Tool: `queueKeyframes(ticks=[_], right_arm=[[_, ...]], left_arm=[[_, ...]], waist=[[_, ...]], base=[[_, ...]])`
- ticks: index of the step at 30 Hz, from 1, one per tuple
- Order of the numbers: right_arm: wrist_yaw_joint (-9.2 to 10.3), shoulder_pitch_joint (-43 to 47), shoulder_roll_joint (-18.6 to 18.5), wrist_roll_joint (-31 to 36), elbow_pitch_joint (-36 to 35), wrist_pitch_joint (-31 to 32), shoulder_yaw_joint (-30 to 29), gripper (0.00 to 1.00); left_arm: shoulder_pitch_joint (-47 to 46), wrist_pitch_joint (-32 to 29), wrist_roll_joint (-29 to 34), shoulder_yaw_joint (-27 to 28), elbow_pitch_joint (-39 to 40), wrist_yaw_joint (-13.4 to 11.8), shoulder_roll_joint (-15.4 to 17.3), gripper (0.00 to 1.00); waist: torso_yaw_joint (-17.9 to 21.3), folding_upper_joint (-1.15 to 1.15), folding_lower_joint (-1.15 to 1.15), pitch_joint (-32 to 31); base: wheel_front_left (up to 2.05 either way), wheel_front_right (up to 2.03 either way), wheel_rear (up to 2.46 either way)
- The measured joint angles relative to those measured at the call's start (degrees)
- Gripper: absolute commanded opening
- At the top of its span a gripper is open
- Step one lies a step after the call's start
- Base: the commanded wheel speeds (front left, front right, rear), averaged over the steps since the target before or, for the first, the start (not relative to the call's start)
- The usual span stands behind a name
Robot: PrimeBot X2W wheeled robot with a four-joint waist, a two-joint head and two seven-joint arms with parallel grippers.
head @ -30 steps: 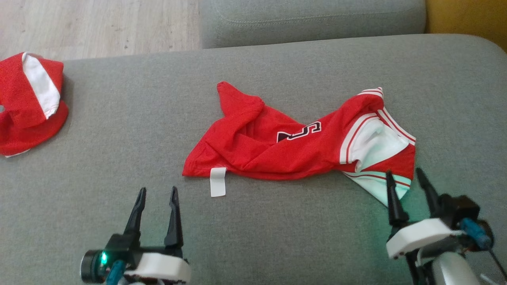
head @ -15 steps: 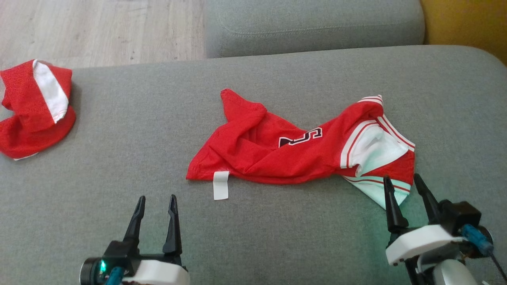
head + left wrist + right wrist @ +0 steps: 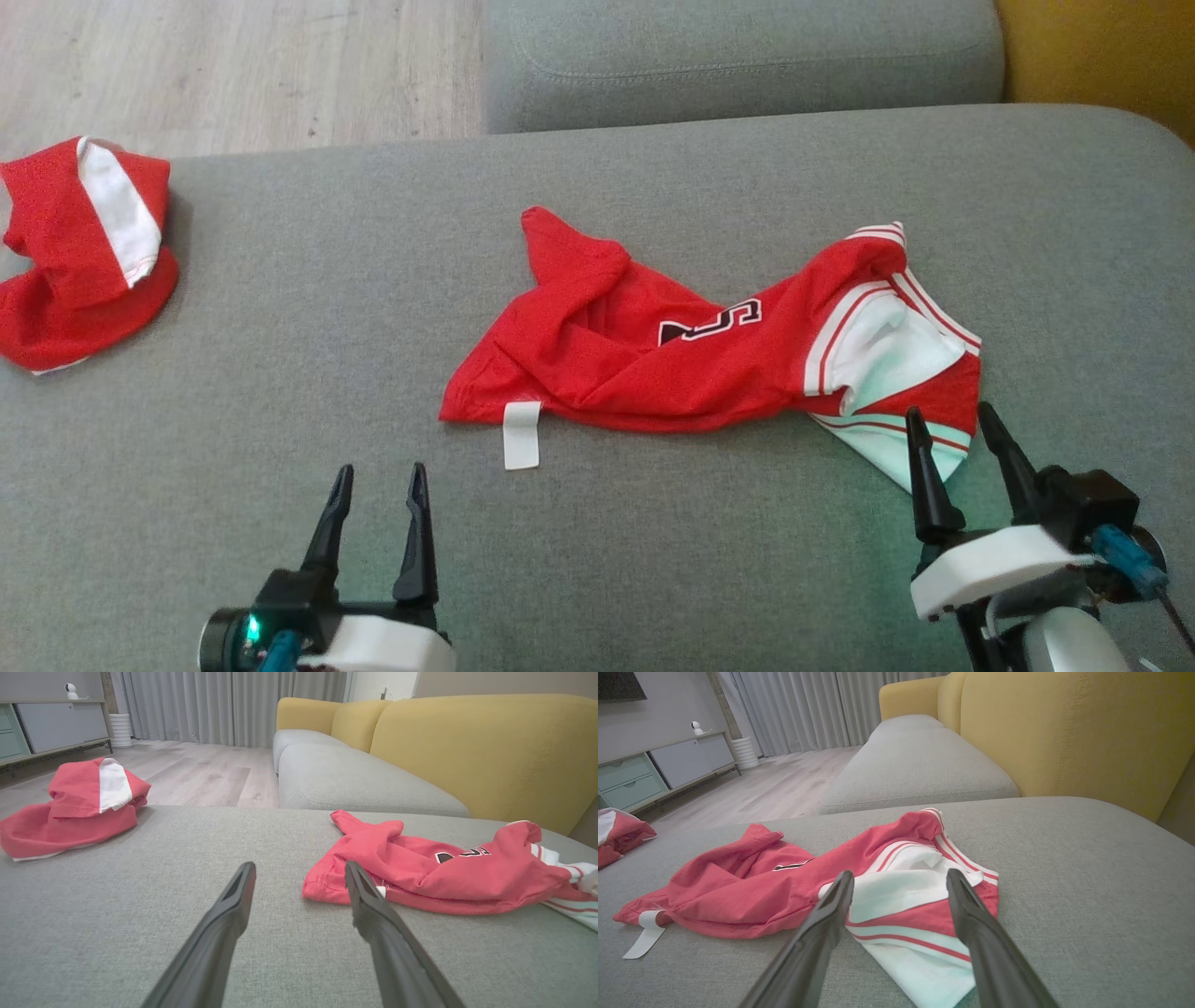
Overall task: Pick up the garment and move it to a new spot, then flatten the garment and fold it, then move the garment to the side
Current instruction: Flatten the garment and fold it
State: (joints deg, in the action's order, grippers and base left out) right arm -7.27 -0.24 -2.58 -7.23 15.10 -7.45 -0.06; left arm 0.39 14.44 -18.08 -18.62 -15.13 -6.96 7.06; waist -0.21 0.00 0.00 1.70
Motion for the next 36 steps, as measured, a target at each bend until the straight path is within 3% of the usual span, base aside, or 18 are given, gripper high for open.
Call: queueKeyframes(ticks=[6,15,25,36], right_arm=[[0.00,-0.1,0.0,0.2,-0.8,0.2,0.0,1.00],[0.00,-1.9,0.0,0.7,-2.2,0.3,1.0,1.00],[0.00,-4.3,0.0,0.8,-3.2,0.2,1.2,1.00],[0.00,-6.0,0.0,1.3,-3.0,-0.1,0.2,1.00]], left_arm=[[-1.8,-2.7,-0.2,-0.9,-2.1,0.5,-0.4,1.00],[-12.3,-8.9,-1.7,-1.6,-9.5,1.4,-2.0,1.00],[-18.1,-9.6,-3.0,-0.2,-16.6,-0.1,-2.3,1.00],[-21.8,-10.9,-4.1,-0.1,-21.7,-0.2,-2.7,1.00]], waist=[[0.2,0.00,0.00,1.4],[1.7,0.00,0.00,4.9],[4.3,0.00,0.01,9.3],[6.0,0.00,0.00,11.8]], base=[[0.00,0.00,0.00],[0.00,0.00,0.00],[0.00,0.00,0.00],[0.00,0.00,0.00]])
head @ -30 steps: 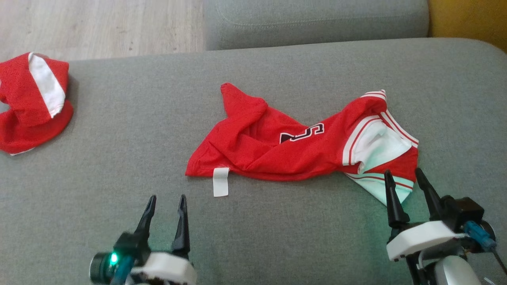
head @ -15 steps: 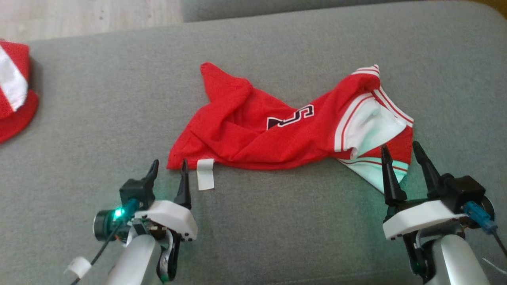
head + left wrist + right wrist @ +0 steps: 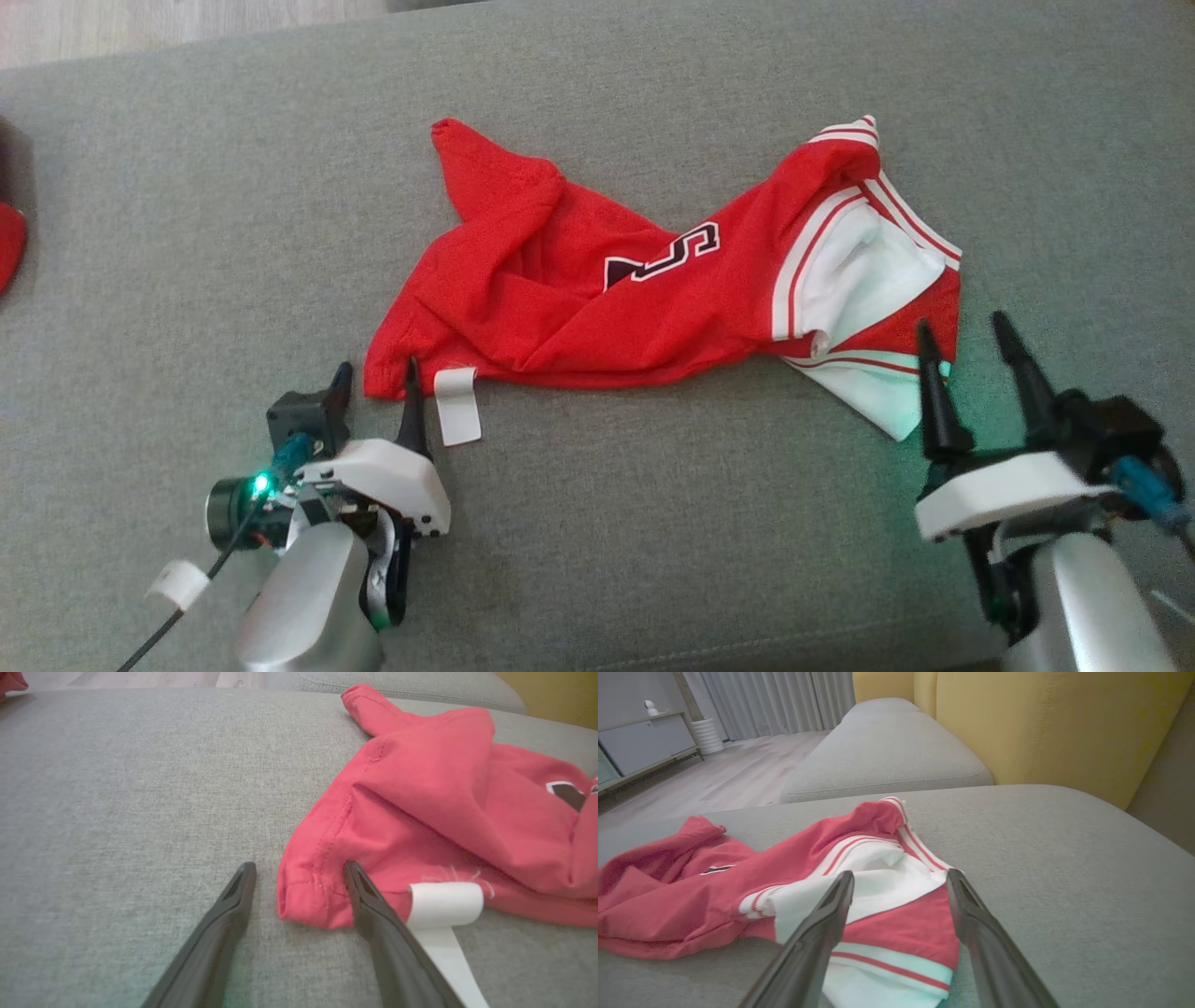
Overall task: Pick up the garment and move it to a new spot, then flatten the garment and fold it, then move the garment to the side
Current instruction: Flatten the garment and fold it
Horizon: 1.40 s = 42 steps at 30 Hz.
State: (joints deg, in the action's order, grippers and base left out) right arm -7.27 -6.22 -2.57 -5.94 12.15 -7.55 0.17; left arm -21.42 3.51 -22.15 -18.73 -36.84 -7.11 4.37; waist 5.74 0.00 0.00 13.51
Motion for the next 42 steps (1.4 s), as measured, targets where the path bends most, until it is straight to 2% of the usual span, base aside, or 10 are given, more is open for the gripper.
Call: queueKeyframes(ticks=[1,2,3,5,6,19,32,34,36,42], right_arm=[[0.00,-0.4,0.0,0.3,0.2,0.0,-0.8,1.00],[0.00,-0.8,0.0,0.9,0.4,0.4,-1.6,1.00],[0.00,-1.4,0.0,1.5,0.8,0.7,-2.4,1.00],[0.00,-2.9,0.0,2.7,1.6,2.2,-3.5,1.00],[0.00,-3.8,0.0,3.2,2.3,3.0,-4.0,1.00],[0.00,-12.2,-0.2,8.0,16.0,10.0,-9.4,1.00],[0.00,-18.7,-2.4,5.1,24.1,9.1,-6.5,1.00],[0.00,-19.6,-2.7,4.3,25.4,9.1,-6.1,0.85],[0.00,-20.1,-3.0,3.9,26.1,9.1,-5.9,0.51],[0.00,-22.4,-3.7,0.9,29.9,9.8,-6.0,0.15]], left_arm=[[-0.2,-0.3,-0.2,-0.1,0.0,0.0,-0.1,0.98],[-0.3,-0.6,-0.3,-0.2,0.0,0.0,-0.1,0.82],[-0.5,-0.8,-0.5,-0.3,0.0,0.0,-0.2,0.52],[-0.6,-1.0,-0.5,-0.7,0.2,0.0,-0.3,0.05],[-0.6,-1.0,-0.5,-1.0,0.3,0.0,-0.4,0.00],[1.0,0.2,-0.5,-3.4,4.3,0.0,-0.7,0.00],[2.0,0.2,-0.5,-3.9,7.9,-0.5,-0.2,0.00],[2.0,0.2,-0.5,-4.0,8.1,-0.5,-0.2,0.00],[2.0,0.1,-0.5,-4.1,8.3,-0.5,-0.1,0.00],[2.0,0.1,-0.5,-4.2,9.1,-0.6,0.2,0.00]], waist=[[0.0,0.00,0.00,0.1],[-0.1,0.00,0.00,0.1],[-0.1,0.00,0.00,0.2],[-0.3,0.00,0.00,0.3],[-0.4,0.00,0.00,0.4],[-3.9,0.00,0.00,1.3],[-5.0,0.00,0.00,2.4],[-5.2,0.00,0.00,2.7],[-5.3,0.00,0.00,2.8],[-5.5,0.00,0.00,2.9]], base=[[0.00,0.00,0.00],[0.00,0.00,0.00],[0.00,0.00,0.00],[0.00,0.00,0.00],[0.00,0.00,0.00],[0.00,0.00,0.00],[0.00,0.00,0.00],[0.00,0.00,0.00],[0.00,0.00,0.00],[0.00,0.00,0.00]])
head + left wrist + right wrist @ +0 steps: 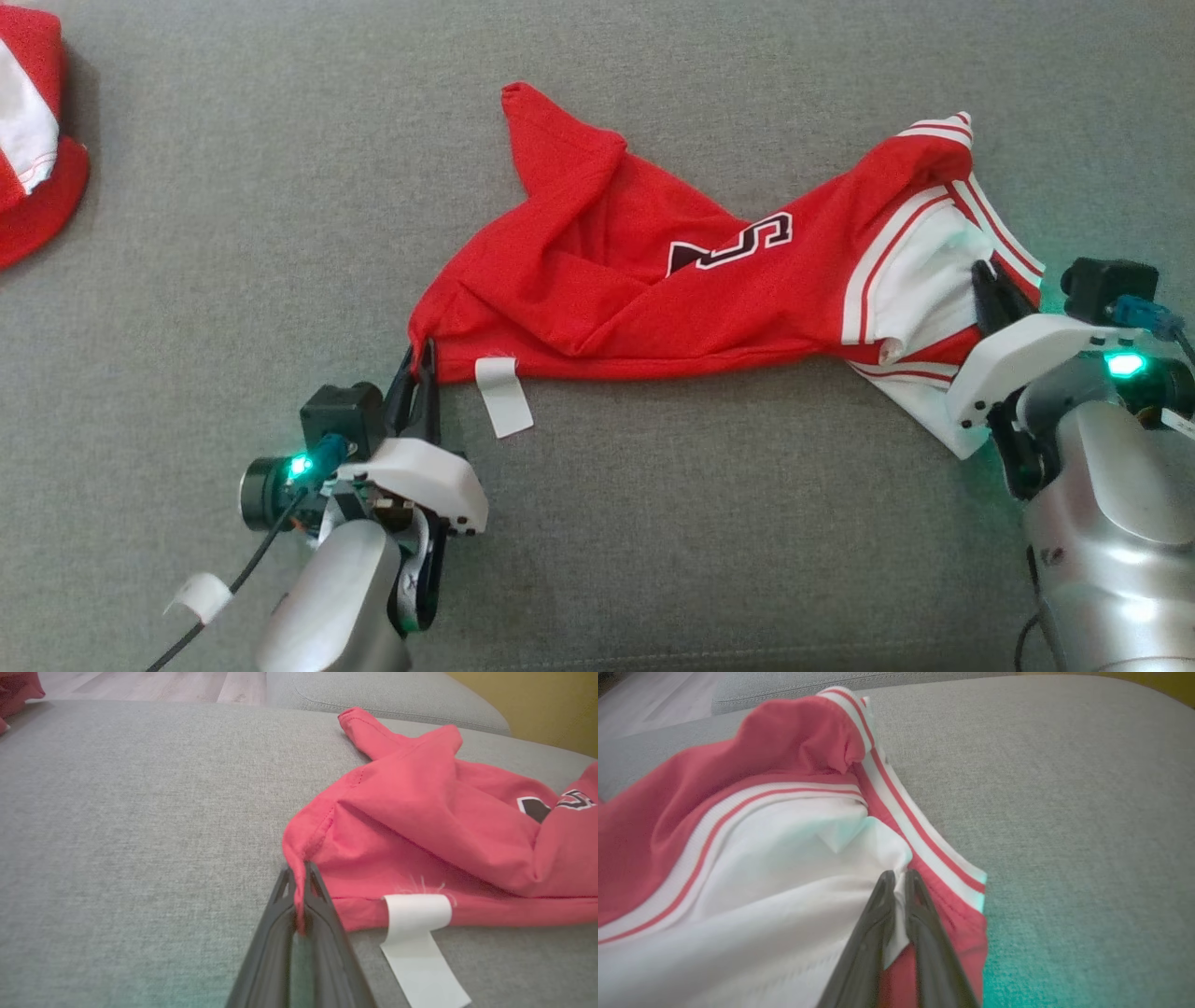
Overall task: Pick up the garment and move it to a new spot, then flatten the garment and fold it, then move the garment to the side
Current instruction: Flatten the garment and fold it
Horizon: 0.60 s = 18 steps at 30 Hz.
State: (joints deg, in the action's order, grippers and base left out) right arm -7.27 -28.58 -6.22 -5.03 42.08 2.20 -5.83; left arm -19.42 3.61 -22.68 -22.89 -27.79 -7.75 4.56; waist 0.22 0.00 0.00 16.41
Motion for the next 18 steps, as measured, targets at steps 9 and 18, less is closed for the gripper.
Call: queueKeyframes(ticks=[9,18], right_arm=[[0.00,-1.7,0.0,-3.7,-1.4,-5.6,1.3,0.00],[0.00,-4.0,-3.4,-7.6,-16.7,-7.4,2.0,0.00]], left_arm=[[0.1,1.1,0.0,0.2,1.8,-0.9,0.8,0.00],[4.2,1.6,-0.6,0.7,7.8,-1.9,2.7,0.00]], waist=[[0.8,0.00,0.00,-1.7],[1.9,0.00,-0.01,-6.5]], base=[[0.00,0.00,0.00],[0.00,0.00,0.00]])
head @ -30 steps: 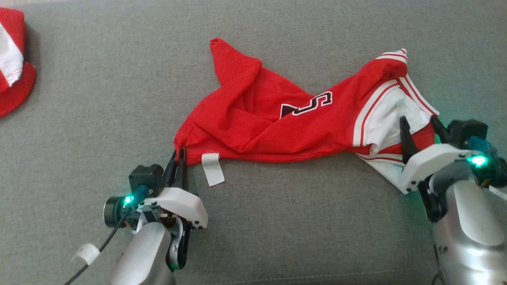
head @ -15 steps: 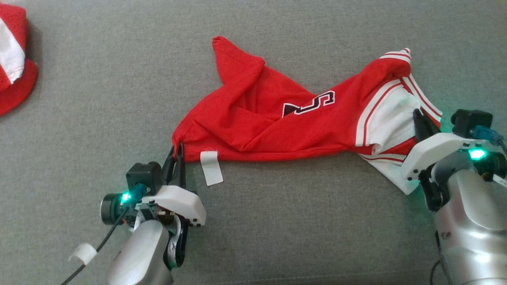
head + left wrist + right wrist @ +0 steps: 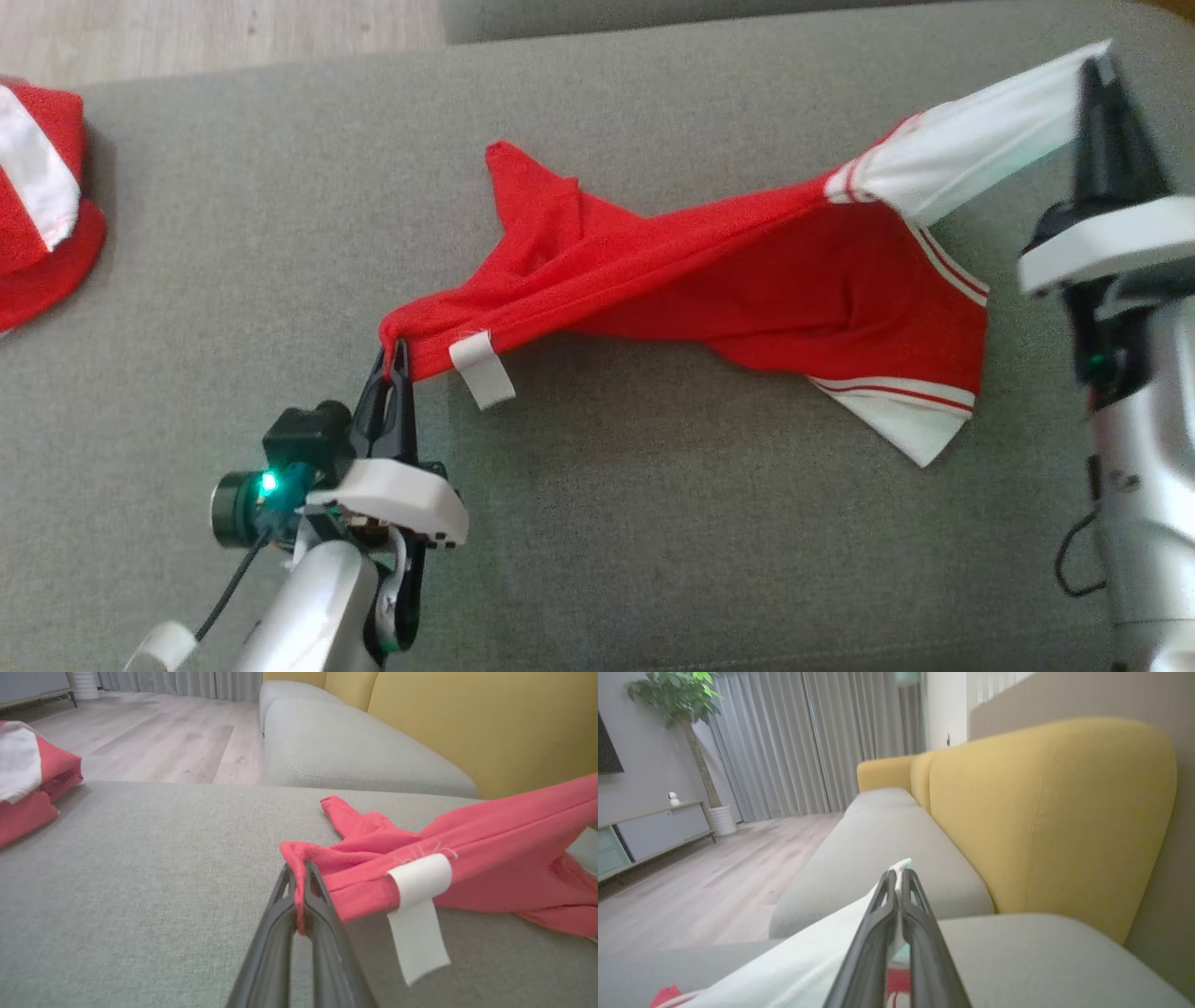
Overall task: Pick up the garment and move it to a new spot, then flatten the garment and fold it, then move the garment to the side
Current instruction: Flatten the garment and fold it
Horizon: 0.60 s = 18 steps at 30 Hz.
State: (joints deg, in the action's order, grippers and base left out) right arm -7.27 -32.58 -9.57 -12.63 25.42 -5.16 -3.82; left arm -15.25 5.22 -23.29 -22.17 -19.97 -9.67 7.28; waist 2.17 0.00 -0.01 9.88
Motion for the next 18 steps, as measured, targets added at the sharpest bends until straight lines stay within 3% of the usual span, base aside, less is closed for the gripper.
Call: queueKeyframes(ticks=[11,18], right_arm=[[-0.01,4.8,-1.0,-0.4,-21.0,6.4,-5.3,0.00],[-0.01,9.6,0.2,-0.3,-34.2,10.3,-7.4,0.00]], left_arm=[[4.3,0.8,-1.5,2.0,15.2,-1.5,3.1,0.00],[4.2,-2.2,-0.5,5.0,32.4,-3.5,7.6,0.00]], waist=[[0.0,0.00,0.00,-5.3],[0.1,0.00,0.00,-9.0]], base=[[0.00,0.00,0.00],[0.00,0.00,0.00]])
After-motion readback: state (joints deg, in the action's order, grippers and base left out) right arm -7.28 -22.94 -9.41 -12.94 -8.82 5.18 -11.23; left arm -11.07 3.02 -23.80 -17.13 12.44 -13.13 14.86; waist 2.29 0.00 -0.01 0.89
